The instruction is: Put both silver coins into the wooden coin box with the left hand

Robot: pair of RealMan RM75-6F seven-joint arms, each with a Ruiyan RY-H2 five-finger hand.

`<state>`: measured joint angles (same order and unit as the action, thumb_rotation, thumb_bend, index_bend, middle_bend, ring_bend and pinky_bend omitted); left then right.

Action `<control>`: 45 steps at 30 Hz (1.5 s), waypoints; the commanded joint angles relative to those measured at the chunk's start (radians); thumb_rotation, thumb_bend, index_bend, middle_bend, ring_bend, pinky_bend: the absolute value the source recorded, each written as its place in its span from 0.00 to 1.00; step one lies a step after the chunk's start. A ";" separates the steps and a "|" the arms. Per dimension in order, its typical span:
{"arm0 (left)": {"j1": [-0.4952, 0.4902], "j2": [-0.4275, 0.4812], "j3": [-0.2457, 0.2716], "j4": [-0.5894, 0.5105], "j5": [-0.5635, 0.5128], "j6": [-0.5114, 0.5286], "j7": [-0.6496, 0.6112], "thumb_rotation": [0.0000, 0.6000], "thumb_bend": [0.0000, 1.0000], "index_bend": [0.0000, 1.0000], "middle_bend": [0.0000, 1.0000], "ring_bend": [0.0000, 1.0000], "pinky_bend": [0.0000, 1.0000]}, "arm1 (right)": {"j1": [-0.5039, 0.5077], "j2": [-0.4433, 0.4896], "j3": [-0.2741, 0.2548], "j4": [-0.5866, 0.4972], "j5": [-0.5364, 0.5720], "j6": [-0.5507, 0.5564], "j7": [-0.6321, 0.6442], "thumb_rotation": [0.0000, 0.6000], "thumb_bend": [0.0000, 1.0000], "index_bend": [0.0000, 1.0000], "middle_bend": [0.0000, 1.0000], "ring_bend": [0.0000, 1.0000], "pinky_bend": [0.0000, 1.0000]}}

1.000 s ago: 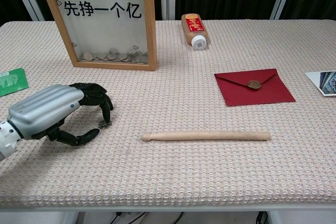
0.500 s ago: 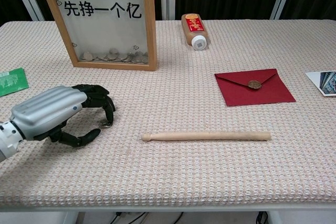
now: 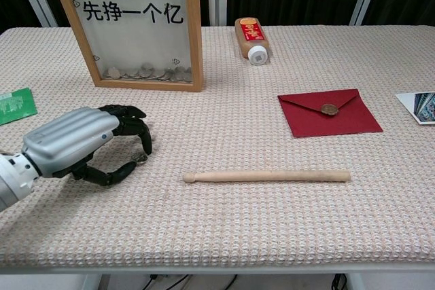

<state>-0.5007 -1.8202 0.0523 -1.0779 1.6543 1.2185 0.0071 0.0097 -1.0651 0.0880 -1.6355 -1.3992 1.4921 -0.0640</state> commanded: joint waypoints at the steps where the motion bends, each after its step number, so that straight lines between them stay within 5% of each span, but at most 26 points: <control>1: -0.003 -0.012 -0.004 0.017 0.007 0.011 0.004 1.00 0.24 0.42 0.27 0.09 0.15 | -0.001 0.000 0.000 0.000 0.001 0.001 0.001 1.00 0.32 0.00 0.00 0.00 0.00; 12: -0.005 -0.097 -0.019 0.153 0.039 0.098 -0.045 1.00 0.25 0.49 0.31 0.11 0.16 | -0.008 0.003 -0.003 0.005 0.004 0.003 0.015 1.00 0.32 0.00 0.00 0.00 0.00; 26: 0.002 -0.177 -0.033 0.296 0.040 0.169 -0.061 1.00 0.40 0.54 0.35 0.14 0.17 | -0.008 0.008 -0.006 0.007 0.004 -0.007 0.022 1.00 0.32 0.00 0.00 0.00 0.00; 39: -0.005 -0.176 -0.042 0.290 0.021 0.162 -0.077 1.00 0.43 0.58 0.35 0.14 0.17 | -0.007 0.012 -0.006 0.005 0.006 -0.012 0.028 1.00 0.32 0.00 0.00 0.00 0.00; 45: 0.000 -0.131 -0.054 0.191 0.018 0.196 -0.092 1.00 0.43 0.61 0.36 0.14 0.17 | -0.008 0.016 -0.002 0.004 0.007 -0.008 0.033 1.00 0.32 0.00 0.00 0.00 0.00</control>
<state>-0.5035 -1.9745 0.0039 -0.8448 1.6740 1.4014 -0.0797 0.0021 -1.0494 0.0857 -1.6313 -1.3919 1.4845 -0.0310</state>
